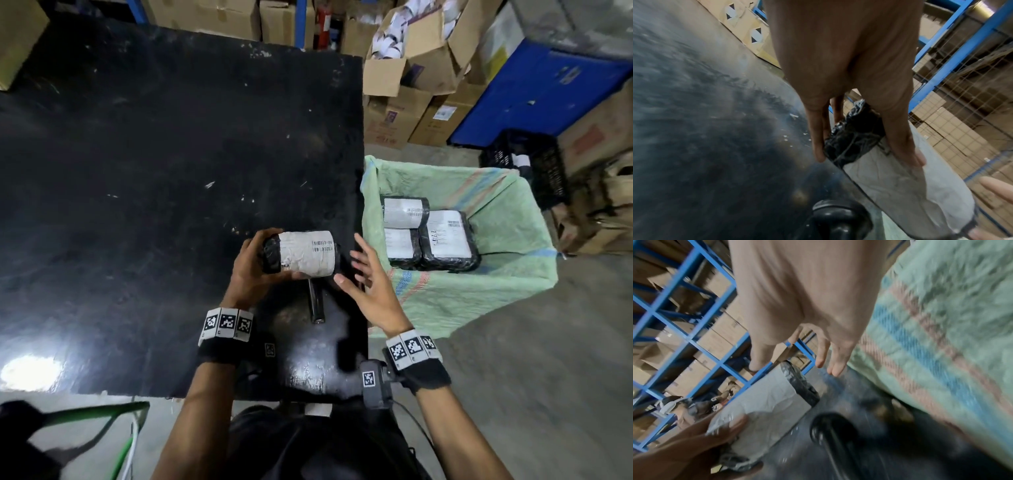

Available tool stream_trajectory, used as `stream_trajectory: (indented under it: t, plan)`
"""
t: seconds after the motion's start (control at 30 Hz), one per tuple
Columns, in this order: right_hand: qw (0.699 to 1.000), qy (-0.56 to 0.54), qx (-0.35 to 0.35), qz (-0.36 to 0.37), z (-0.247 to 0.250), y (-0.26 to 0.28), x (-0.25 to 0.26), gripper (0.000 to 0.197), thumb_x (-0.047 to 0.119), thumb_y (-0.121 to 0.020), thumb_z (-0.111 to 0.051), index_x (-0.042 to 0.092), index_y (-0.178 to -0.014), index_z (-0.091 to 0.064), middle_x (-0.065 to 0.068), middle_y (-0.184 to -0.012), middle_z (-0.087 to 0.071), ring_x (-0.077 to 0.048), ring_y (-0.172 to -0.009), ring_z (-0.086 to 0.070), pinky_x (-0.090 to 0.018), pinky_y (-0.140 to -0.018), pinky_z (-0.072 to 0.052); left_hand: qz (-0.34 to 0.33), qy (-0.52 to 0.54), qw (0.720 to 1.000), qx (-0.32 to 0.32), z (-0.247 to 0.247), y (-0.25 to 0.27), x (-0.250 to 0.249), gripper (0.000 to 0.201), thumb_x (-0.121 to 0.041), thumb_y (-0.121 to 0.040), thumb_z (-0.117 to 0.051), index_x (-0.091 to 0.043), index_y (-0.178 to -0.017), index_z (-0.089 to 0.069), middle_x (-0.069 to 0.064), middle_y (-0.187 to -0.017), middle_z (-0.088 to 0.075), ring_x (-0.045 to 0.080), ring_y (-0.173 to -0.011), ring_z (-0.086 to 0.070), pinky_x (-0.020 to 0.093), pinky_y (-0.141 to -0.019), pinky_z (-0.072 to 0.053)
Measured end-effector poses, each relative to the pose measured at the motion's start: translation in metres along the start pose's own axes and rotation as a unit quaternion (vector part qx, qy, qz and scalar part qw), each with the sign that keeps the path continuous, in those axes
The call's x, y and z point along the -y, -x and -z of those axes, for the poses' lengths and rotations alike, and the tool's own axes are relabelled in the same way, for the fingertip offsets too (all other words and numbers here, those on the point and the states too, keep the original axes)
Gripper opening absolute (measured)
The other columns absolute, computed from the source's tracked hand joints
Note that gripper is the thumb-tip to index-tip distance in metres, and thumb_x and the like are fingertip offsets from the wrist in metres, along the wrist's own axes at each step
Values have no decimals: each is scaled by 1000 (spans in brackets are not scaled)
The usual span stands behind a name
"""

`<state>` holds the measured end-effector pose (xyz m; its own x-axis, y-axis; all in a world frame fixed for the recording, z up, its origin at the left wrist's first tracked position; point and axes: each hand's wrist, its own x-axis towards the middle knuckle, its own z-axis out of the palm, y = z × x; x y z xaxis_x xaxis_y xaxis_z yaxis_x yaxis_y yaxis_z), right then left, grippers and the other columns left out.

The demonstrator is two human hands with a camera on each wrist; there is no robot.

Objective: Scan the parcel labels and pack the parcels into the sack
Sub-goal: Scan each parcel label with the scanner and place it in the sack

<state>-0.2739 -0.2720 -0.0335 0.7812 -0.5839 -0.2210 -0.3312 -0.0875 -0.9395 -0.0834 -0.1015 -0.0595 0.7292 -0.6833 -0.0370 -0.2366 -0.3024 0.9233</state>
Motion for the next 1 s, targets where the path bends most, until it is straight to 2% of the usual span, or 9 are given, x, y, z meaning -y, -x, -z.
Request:
stream_trajectory:
  t: [0.07, 0.2, 0.33, 0.43, 0.67, 0.77, 0.87, 0.93, 1.0]
  plan:
    - [999, 11, 31, 14, 23, 0, 14, 92, 30, -82, -79, 44, -153, -23, 14, -155, -35, 1, -141, -34, -18, -110, -34, -14, 23, 999, 38, -13, -9, -5, 87, -56, -52, -94, -39, -130, -59, -5, -126, -65, 22, -121, -62, 51, -105, -53]
    - [995, 40, 77, 47, 72, -8, 27, 107, 26, -73, -87, 40, -155, -20, 21, -160, -25, 4, -148, -20, -30, -121, -22, -15, 82, 991, 102, -45, -26, -29, 96, -50, -54, -101, -28, -137, -57, 7, -132, -64, 28, -123, -64, 56, -104, -54]
    - [991, 83, 83, 60, 115, -15, 35, 98, 27, -69, -90, 36, -150, -35, 20, -153, -38, 2, -142, -33, -36, -122, -27, -40, 112, 985, 124, -79, -35, -69, 90, -37, -56, -99, -17, -133, -59, 8, -130, -65, 23, -120, -65, 46, -105, -55]
    - [993, 77, 68, 66, 146, -21, 36, 87, 27, -69, -90, 37, -143, -45, 20, -146, -45, 1, -137, -39, -38, -119, -32, -49, 122, 984, 123, -104, -43, -91, 91, -40, -57, -100, -16, -134, -59, 6, -129, -64, 29, -122, -63, 52, -105, -54]
    - [991, 71, 80, 74, 216, -42, 30, 82, 24, -69, -90, 37, -139, -50, 19, -140, -50, -4, -131, -48, -37, -113, -41, -48, 110, 986, 115, -158, -66, -122, 93, -46, -57, -100, -22, -137, -57, 8, -130, -64, 32, -121, -63, 58, -102, -54]
    - [992, 60, 93, 57, 242, -57, 20, 81, 24, -68, -91, 39, -136, -51, 18, -137, -52, -8, -124, -54, -36, -104, -50, -43, 102, 987, 116, -180, -74, -133, 97, -51, -58, -98, -25, -141, -54, 5, -134, -63, 28, -124, -63, 54, -102, -55]
    - [991, 69, 104, 46, 269, -73, 9, 79, 17, -68, -91, 31, -136, -54, 17, -131, -54, 10, -115, -54, -12, -90, -49, -84, 5, 990, 110, -199, -79, -137, 99, -67, -66, -84, -24, -147, -48, -2, -140, -61, 8, -128, -57, 31, -110, -48]
    - [989, 98, 104, 35, 288, -86, -4, 79, 18, -66, -92, 29, -135, -55, 15, -130, -55, 15, -114, -50, -6, -90, -43, -102, -115, 984, 85, -212, -84, -124, 105, -79, -74, -66, -18, -155, -39, 6, -149, -53, 21, -137, -47, 36, -118, -37]
    - [987, 124, 100, 7, 307, -99, -20, 80, 21, -62, -93, 33, -132, -57, 11, -130, -58, 3, -120, -52, -19, -100, -44, -74, -196, 977, 50, -223, -88, -106, 100, -73, -81, -61, -14, -158, -36, 17, -158, -42, 37, -148, -36, 49, -124, -29]
